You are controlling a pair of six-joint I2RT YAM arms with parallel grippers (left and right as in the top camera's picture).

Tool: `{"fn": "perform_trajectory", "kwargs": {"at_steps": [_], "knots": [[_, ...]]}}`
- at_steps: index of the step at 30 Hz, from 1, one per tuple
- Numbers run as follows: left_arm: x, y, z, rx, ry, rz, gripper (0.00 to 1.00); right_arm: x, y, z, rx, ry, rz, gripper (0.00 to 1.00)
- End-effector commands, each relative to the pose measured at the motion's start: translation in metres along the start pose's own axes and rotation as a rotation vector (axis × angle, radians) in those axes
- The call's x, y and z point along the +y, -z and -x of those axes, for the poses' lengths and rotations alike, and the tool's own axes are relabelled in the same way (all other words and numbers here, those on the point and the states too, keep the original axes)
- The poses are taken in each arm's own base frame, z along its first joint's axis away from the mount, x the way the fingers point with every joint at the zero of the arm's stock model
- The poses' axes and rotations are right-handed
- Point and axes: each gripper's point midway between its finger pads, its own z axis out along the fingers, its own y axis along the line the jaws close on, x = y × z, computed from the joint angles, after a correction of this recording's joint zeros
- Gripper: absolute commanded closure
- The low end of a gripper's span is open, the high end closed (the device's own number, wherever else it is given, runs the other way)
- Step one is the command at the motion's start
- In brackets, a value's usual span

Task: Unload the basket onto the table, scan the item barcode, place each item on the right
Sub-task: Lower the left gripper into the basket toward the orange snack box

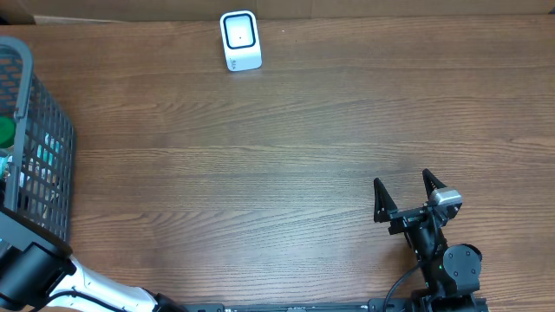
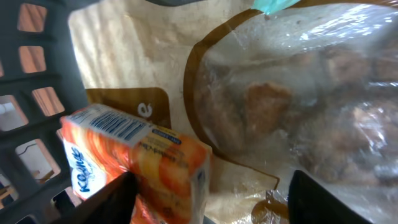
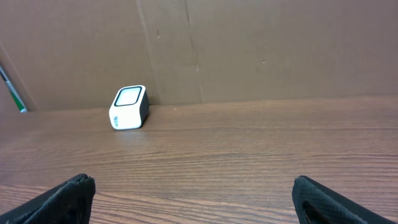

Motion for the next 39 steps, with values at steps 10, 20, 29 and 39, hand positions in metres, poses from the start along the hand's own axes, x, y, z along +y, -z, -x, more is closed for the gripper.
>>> {"fn": "perform_trajectory", "kwargs": {"at_steps": [10,20,29,39], "knots": [[0.0,-0.017,-0.008,0.055,-0.024,0.026,0.96,-0.001,0.0,-0.002,-0.006,-0.002,-0.005,0.0],[-0.004,0.054,0.022,0.008,-0.002,-0.107,0.96,-0.002,0.0,-0.002,-0.005,-0.002,-0.005,0.0],[-0.029,0.17,0.035,-0.216,-0.025,-0.322,0.96,-0.001,0.0,-0.002,-0.006,-0.002,-0.005,0.0],[-0.042,0.313,-0.017,-0.548,-0.125,-0.491,0.96,-0.001,0.0,-0.002,-0.006,-0.002,-0.005,0.0]]}}
